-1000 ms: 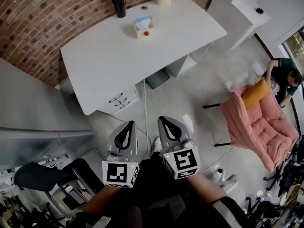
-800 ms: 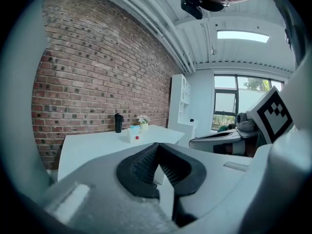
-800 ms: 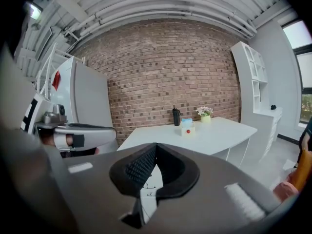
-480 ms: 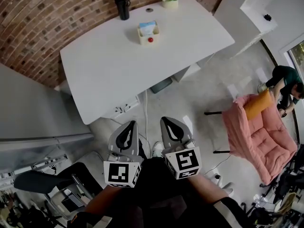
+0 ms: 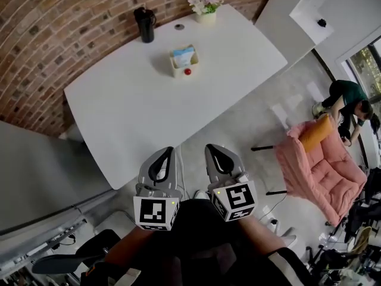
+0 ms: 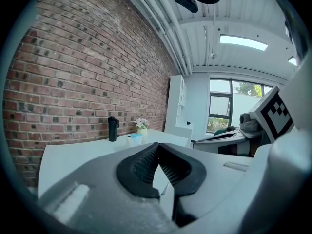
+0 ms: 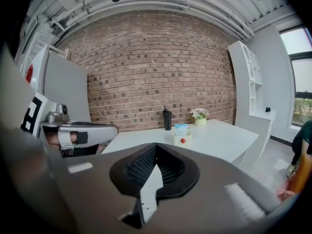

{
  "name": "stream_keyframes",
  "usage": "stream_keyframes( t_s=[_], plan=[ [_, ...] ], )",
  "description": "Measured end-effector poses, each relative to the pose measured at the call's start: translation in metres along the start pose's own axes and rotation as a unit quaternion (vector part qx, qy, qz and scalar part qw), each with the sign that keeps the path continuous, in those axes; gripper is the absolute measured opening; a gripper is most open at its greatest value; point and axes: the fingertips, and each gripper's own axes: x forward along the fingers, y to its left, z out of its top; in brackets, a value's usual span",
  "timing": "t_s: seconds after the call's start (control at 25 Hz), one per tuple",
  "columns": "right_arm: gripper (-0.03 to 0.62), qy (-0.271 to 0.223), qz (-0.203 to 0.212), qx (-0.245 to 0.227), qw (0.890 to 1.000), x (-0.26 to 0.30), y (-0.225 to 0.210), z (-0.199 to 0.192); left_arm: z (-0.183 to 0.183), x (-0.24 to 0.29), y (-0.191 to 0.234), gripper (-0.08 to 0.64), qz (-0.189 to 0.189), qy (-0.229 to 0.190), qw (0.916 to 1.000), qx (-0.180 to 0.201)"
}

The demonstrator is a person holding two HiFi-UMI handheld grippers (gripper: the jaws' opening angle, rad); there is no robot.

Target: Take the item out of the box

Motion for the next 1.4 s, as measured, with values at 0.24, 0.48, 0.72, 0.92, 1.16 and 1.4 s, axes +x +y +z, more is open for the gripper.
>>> stream_keyframes(
  t_s=[0.24, 0.48, 0.72, 0.92, 1.16, 1.4],
  plan=[
    [0.002, -0.003, -0.032, 0.009, 0.999, 0.039, -0.01, 0.028, 0.018, 0.026, 0.033, 0.002, -0.018, -0.007, 0.9998, 0.006],
    [0.002, -0.002, -0.037, -0.001, 0.999, 0.075, -0.026, 0.043, 0.029, 0.056, 0.06, 0.002, -0.013, -0.01, 0.9999, 0.005],
    [0.002, 0.004, -0.018, -0.005, 1.0, 0.117, -0.052, 0.05, 0.03, 0.096, 0.079, 0.002, 0.013, 0.0, 0.9999, -0.003],
    [0.002, 0.029, 0.007, -0.005, 1.0, 0.159, -0.082, 0.048, 0.03, 0.141, 0.094, 0.002, 0.044, 0.009, 0.9989, -0.017],
    [0.06, 0.06, 0.047, -0.005, 0.997, 0.213, -0.119, 0.043, 0.017, 0.194, 0.106, 0.002, 0.064, 0.032, 0.9963, -0.046],
    [0.117, 0.078, 0.077, -0.014, 0.994, 0.263, -0.147, 0.043, 0.006, 0.233, 0.124, 0.002, 0.1, 0.049, 0.9927, -0.047]
  ],
)
